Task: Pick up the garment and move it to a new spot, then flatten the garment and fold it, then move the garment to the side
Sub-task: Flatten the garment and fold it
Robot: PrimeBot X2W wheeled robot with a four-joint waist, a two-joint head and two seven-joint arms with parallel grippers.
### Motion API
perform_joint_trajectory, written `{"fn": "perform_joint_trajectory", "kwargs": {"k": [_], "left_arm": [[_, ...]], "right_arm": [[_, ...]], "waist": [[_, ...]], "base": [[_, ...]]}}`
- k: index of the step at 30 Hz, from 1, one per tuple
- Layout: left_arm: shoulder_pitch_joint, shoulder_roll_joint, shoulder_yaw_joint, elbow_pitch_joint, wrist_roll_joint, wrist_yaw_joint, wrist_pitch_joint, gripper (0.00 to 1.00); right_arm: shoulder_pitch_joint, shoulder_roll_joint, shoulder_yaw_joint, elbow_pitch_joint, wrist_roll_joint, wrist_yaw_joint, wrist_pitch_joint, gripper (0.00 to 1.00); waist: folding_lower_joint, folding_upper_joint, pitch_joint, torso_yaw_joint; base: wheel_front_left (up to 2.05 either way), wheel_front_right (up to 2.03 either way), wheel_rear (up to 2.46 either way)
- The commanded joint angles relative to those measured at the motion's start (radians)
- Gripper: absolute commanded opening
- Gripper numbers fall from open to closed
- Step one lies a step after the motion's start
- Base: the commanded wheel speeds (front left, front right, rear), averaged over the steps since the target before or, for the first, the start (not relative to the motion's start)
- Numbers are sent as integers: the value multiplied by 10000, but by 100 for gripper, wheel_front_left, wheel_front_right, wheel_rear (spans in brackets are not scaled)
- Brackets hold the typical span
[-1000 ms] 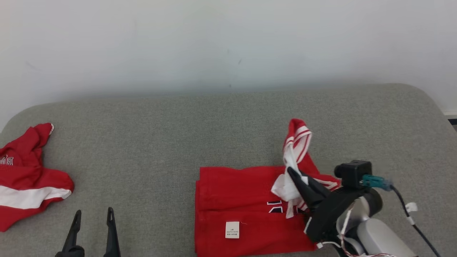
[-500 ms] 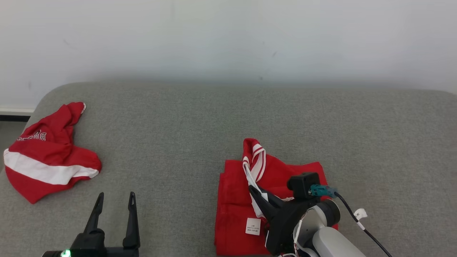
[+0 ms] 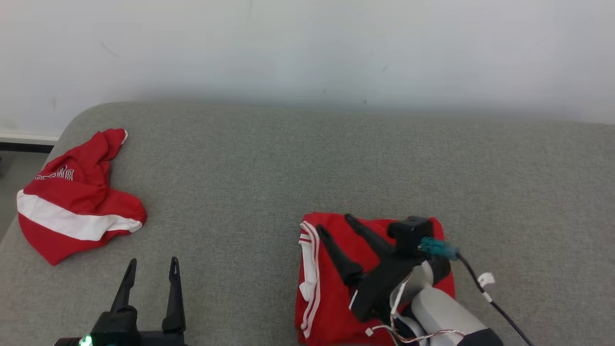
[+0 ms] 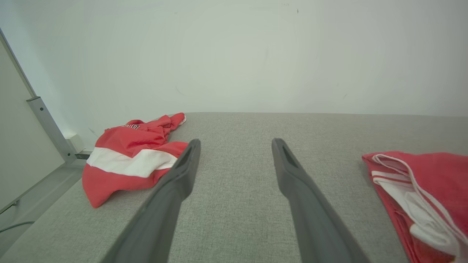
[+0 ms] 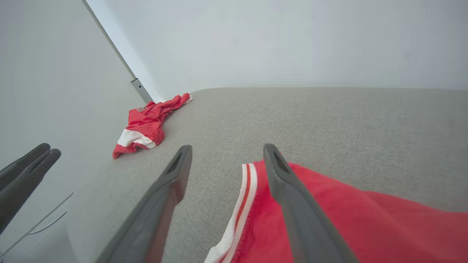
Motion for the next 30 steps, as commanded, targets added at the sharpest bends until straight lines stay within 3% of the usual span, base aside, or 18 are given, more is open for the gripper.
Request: {"fn": "perform_joint_trajectory", "kwargs": {"k": [1,8,14,21,30], "left_arm": [[86,9,60,-25,83,32,-31,100],[334,49,256,-222,144,79,-33,100],[582,112,461,-436,197,158,-33,100],[822,156,718,-598,181,340,-33,100],[1022,237,921,-745,249,400,-31,100]], "right_arm": [[-47,-165,-16,-147,83,-25,-121,100],[509,-1563,-1137,-1571,171,-25,-760,100],[1528,-2046,-2872,-2381,-163,-25,-1209,100],[2900,-1961,-4084,-3255,-921,-25,-1374,100],[4210,-1191,-5295,-4150,-1959,-25,-1745,100]], "waist": [[0,-1,-55,-124],[0,-1,-193,-502],[0,-1,-289,-915],[0,-1,-413,-1415],[0,-1,-558,-1806]], "base": [[0,0,0],[0,0,0],[0,0,0],[0,0,0],[0,0,0]]}}
